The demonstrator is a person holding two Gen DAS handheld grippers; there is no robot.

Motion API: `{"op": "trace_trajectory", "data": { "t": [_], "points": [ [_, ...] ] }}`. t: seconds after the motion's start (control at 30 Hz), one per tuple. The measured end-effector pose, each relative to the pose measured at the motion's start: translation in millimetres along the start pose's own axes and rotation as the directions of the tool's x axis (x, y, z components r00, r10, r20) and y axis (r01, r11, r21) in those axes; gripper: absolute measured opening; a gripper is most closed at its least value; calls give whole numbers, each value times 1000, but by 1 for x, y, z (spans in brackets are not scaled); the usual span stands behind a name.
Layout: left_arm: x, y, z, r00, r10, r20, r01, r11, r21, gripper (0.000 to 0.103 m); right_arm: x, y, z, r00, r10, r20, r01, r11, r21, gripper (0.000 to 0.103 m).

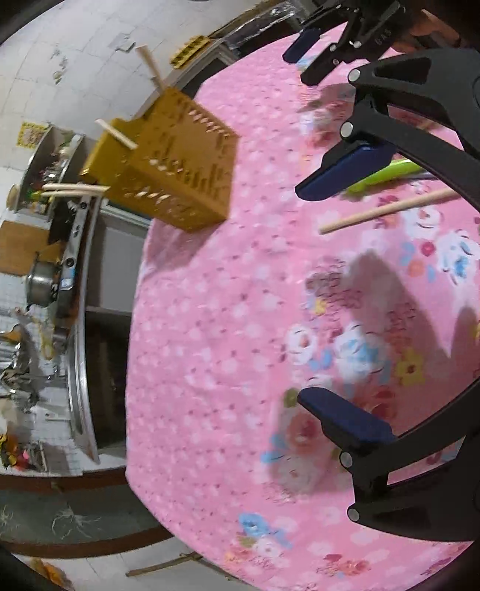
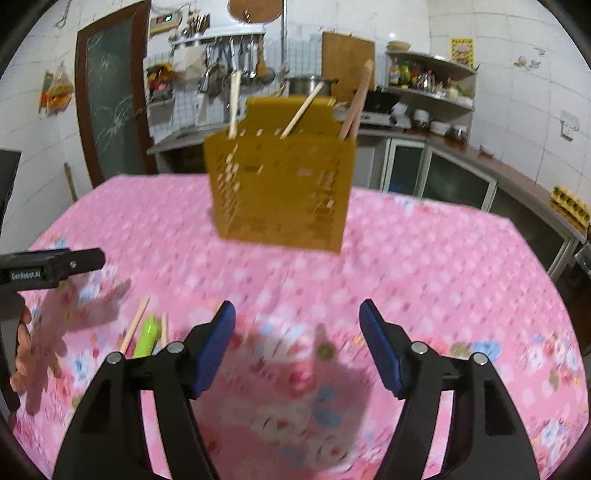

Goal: Organize utensils
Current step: 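Move both tools back down to the remaining chopsticks, then close the left tool on a chopstick while the right tool closes on another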

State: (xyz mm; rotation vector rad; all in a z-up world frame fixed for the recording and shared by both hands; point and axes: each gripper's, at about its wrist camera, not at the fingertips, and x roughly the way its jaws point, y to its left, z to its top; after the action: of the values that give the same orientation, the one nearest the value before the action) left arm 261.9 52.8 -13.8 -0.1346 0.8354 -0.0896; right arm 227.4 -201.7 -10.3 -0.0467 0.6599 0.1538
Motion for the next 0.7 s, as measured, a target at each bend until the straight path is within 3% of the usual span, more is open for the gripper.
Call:
{"op": "trace_trajectory", "data": {
  "t": [0.13,0.23,0.3,0.47,0.6,0.7],
  "points": [
    [2,-6,-9,1000,5,-31,-4,999,32,92,1,7,-11,999,-2,-36,1,1000,-11,69],
    [7,-15,-14,998,13,-69,-8,998,65,80,0,5,-18,999,-11,-52,11,1000,3,69],
    [12,-22,-15,994,-3,-110,12,997,81,64,0,0,-19,998,-17,-56,18,1000,17,69],
    [18,-35,-14,989,-16,-150,28,996,80,57,1,-10,-18,997,-32,-71,35,998,44,69],
    [27,-49,-13,979,-33,-203,55,993,103,33,2,-12,-19,997,-33,-74,37,998,49,69],
    [36,-55,-14,972,-7,-237,34,993,112,25,2,-16,-20,997,-27,-78,32,997,64,69]
  ]
}}
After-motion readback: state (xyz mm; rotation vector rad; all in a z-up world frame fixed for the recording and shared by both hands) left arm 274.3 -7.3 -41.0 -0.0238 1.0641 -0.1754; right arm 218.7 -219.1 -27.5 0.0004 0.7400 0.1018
